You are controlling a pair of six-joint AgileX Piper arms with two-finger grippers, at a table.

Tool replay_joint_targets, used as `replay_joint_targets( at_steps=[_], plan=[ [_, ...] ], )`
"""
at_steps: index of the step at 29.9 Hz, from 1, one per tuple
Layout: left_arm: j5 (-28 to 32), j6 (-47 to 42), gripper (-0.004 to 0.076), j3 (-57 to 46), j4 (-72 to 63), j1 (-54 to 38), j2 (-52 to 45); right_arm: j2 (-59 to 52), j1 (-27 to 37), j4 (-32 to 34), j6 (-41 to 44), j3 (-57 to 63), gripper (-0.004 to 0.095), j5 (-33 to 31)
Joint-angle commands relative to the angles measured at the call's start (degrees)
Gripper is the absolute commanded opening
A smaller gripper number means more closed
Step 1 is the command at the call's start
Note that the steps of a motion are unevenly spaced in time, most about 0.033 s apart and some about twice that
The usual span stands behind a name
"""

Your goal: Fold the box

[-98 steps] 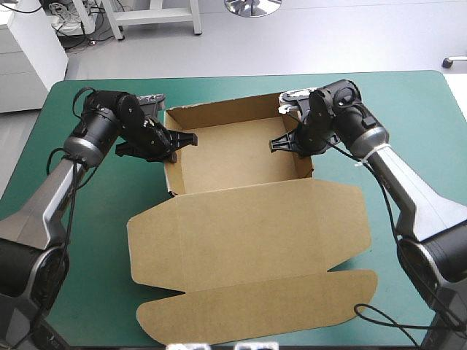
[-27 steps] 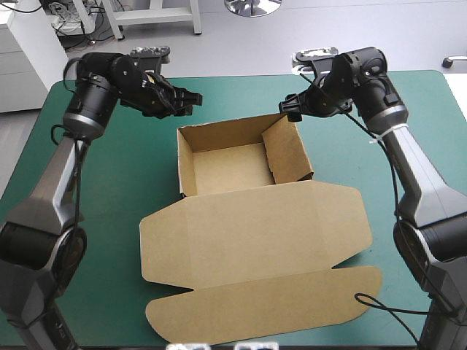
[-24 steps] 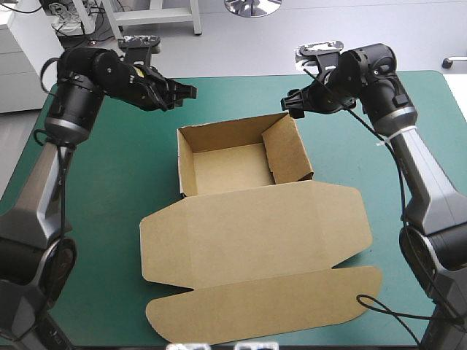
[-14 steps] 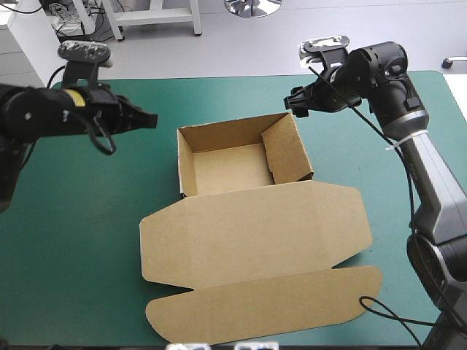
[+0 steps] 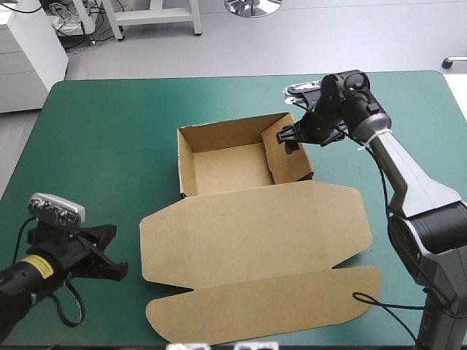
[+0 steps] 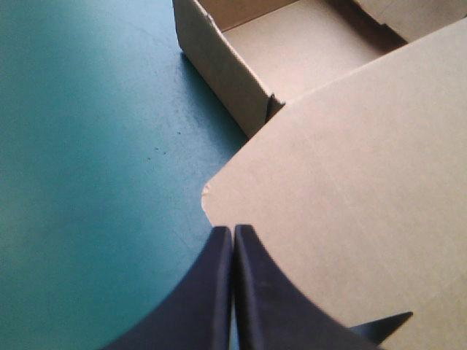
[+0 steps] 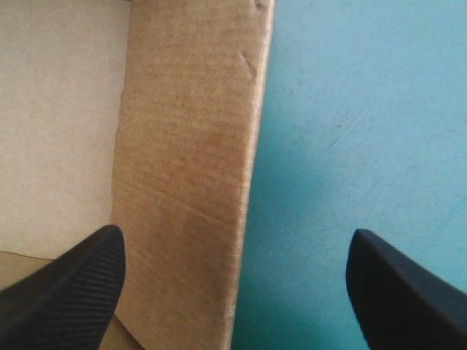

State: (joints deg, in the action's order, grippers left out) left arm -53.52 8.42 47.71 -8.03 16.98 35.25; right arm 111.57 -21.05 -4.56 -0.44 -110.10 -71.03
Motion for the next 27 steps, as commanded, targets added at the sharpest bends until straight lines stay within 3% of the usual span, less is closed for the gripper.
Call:
replay_joint_targets(
  at_steps=[1,12,14,16,20,27],
  plan=[
    [6.70,0.20,-0.0010,-4.91,-0.93,0.08,-5.15,-2.44,0.22,-0.86,-1.23,1.46,0.0769,-0.80],
    [11.34,-0.06,-0.0010,-13.23,-1.29,0.08,-14.25,-1.45,0.22,-3.53,-1.97,6.76,0.0739,-0.80],
    [11.34,-0.06,-0.0010,-13.23,-1.29,0.08,-14.37,-1.45,0.22,-4.91,-2.73,6.76,0.0649,-0.80],
    [11.23,-0.06,-0.0010,-13.23,-1.29,0.08,-14.37,-1.45,0.22,-6.28,-4.44,6.76,0.0494,-0.80],
    [11.23,0.04,-0.0010,-13.23,-1.29,0.08,-14.37,-1.45,0.22,-6.82,-6.54,6.64,-0.0028,-0.80],
    [11.23,0.04,-0.0010,-13.23,-1.29,0.08,-14.37,-3.32,1.06,-2.21,-9.58,1.81,-0.0019,-0.80]
  ],
)
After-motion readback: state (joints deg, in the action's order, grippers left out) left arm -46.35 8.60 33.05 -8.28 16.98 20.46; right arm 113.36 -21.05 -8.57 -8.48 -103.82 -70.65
